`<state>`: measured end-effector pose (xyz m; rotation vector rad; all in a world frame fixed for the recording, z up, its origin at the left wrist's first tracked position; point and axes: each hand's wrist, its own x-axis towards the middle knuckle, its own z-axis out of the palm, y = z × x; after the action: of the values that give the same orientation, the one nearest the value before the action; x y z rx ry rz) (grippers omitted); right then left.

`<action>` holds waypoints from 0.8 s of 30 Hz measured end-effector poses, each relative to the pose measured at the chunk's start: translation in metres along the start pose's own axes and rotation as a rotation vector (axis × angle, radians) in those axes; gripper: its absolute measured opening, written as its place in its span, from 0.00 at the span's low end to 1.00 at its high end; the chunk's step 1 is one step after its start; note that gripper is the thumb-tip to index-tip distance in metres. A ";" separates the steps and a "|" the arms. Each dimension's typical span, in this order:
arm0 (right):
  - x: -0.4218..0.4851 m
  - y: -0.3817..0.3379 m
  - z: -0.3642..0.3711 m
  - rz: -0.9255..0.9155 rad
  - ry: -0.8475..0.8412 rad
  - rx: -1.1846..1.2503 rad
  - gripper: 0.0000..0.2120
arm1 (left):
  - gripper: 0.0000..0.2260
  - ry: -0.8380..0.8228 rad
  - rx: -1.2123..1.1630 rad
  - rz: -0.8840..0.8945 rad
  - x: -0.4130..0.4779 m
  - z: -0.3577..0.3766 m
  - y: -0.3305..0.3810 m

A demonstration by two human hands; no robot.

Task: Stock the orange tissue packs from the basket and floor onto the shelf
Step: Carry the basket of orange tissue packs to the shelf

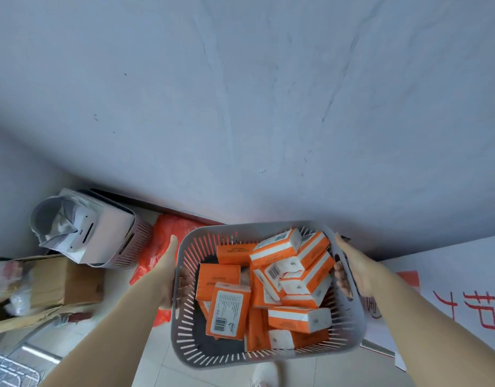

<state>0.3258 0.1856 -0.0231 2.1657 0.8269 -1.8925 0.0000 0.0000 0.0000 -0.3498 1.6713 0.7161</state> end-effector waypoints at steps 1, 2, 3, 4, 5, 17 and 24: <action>-0.003 0.000 -0.002 -0.015 0.006 0.028 0.35 | 0.35 0.031 0.033 -0.001 -0.006 0.000 0.004; -0.010 0.000 -0.003 -0.026 0.009 0.020 0.35 | 0.35 0.052 0.077 0.019 -0.013 0.001 0.008; -0.019 -0.002 -0.005 -0.039 0.002 0.023 0.35 | 0.35 0.076 0.105 0.039 -0.019 0.001 0.014; -0.026 -0.003 -0.008 -0.047 0.006 0.029 0.35 | 0.35 0.086 0.125 0.063 -0.028 0.002 0.021; -0.034 -0.003 -0.011 -0.063 0.007 0.049 0.35 | 0.35 0.094 0.153 0.081 -0.037 0.002 0.028; -0.186 -0.003 -0.040 -0.235 0.105 0.213 0.38 | 0.33 0.036 0.296 0.313 -0.148 -0.014 0.088; -0.275 0.073 -0.039 -0.262 0.202 0.403 0.37 | 0.32 -0.114 0.490 0.437 -0.205 -0.013 0.091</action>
<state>0.3811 0.0589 0.2290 2.6359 0.8611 -2.1446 -0.0159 0.0294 0.2223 0.4067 1.7651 0.5983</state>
